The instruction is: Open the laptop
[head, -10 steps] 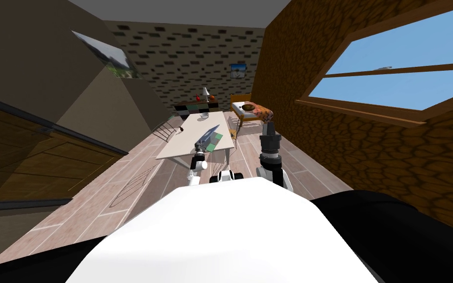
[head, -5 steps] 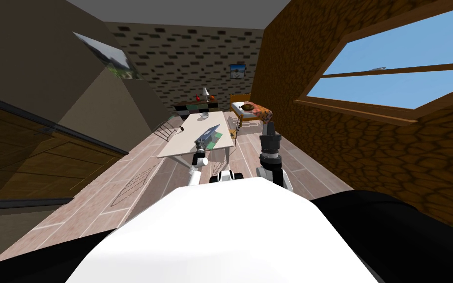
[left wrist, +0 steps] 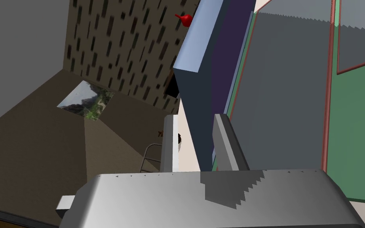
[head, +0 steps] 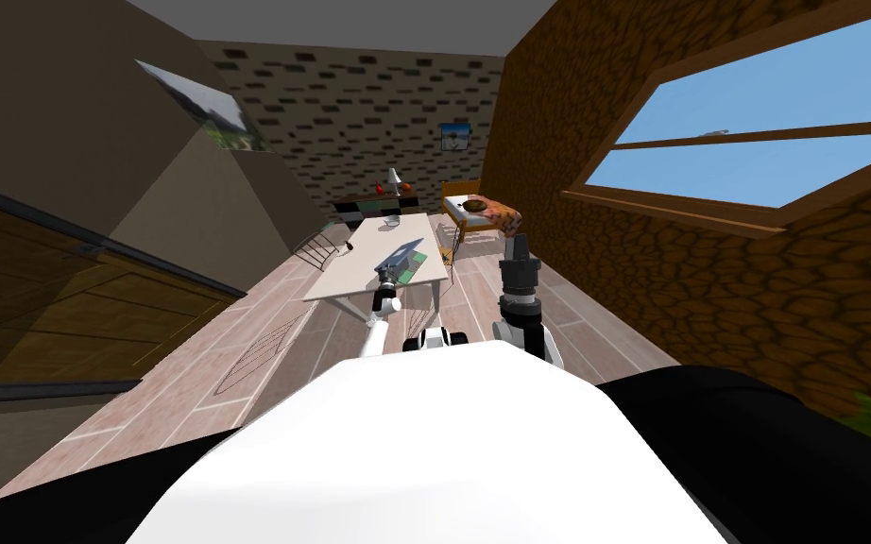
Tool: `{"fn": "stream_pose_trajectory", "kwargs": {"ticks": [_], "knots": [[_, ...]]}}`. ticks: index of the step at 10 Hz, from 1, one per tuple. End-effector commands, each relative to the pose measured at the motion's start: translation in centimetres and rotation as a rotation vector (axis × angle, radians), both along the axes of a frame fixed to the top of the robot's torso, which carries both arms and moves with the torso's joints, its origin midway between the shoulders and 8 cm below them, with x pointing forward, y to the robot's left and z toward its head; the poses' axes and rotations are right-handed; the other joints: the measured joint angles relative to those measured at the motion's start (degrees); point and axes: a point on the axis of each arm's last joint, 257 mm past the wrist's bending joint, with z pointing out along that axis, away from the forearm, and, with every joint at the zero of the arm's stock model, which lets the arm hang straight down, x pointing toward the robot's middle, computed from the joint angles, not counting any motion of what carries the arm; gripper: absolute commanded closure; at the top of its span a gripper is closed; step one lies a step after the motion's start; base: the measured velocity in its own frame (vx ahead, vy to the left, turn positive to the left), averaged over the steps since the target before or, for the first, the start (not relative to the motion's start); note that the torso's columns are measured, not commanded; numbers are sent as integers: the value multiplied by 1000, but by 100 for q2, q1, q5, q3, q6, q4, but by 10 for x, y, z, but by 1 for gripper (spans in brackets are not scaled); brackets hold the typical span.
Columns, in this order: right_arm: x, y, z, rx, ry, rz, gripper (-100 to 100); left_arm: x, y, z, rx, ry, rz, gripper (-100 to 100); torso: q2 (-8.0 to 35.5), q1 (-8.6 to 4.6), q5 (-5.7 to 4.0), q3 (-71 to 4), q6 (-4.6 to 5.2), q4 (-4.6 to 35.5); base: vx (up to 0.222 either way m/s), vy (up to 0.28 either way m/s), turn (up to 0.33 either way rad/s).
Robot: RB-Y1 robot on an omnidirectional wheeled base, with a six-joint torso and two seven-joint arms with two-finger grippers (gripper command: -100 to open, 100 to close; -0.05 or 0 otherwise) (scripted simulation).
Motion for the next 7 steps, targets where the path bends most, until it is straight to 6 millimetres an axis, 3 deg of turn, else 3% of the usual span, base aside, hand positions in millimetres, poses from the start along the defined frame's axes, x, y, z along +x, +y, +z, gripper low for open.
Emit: {"fn": "stream_pose_trajectory", "kwargs": {"ticks": [1,3,4,7], "knots": [[0,0,0,0,0,0,0,18,-6,9,18,-9,-1,100,14,1,-1,10,1,8,-69,11,14],[0,0,0,0,0,0,0,22,-11,-1,19,16,-10,100,-8,-9,-2,-3,4,3,-12,2,-1],[0,0,0,0,0,0,0,30,5,11,49,-14,32,100,-17,-8,-2,-9,3,-1,-72,-5,-54],[0,0,0,0,0,0,0,49,-16,16,49,-4,-2,100,13,-4,-3,11,2,13,-60,-3,0]]}}
